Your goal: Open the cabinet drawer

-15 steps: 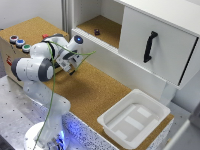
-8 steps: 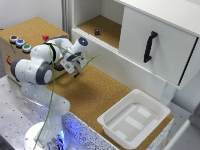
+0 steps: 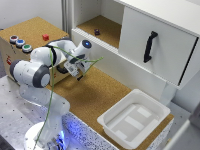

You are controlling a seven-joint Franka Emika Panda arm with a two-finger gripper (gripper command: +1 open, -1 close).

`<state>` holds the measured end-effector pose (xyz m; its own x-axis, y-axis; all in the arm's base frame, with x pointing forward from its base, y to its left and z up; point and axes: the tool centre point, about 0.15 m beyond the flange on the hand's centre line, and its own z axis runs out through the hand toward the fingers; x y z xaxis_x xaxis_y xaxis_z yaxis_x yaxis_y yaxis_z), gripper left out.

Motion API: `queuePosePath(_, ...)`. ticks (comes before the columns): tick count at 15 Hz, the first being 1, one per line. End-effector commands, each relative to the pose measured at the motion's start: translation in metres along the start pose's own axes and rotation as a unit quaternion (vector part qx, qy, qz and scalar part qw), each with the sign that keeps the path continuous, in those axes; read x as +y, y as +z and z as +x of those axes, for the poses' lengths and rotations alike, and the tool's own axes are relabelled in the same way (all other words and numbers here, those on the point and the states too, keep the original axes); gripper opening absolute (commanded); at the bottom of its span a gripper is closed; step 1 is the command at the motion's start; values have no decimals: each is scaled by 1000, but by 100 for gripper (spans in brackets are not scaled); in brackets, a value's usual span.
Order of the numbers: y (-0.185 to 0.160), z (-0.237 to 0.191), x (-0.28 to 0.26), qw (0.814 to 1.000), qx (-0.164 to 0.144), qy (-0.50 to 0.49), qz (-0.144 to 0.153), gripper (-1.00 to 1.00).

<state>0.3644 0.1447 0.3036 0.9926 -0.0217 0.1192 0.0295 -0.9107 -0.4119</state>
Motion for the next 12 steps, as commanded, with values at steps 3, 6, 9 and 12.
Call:
queuePosePath(3,-40,13,0,997,13,-23,-74,100)
queuePosePath(6,-63,12,-22,992,39,-42,-111,100)
queuePosePath(9,-92,8,-51,990,78,-59,-106,100)
queuePosePath(12,-113,0,-94,985,91,-111,-97,100)
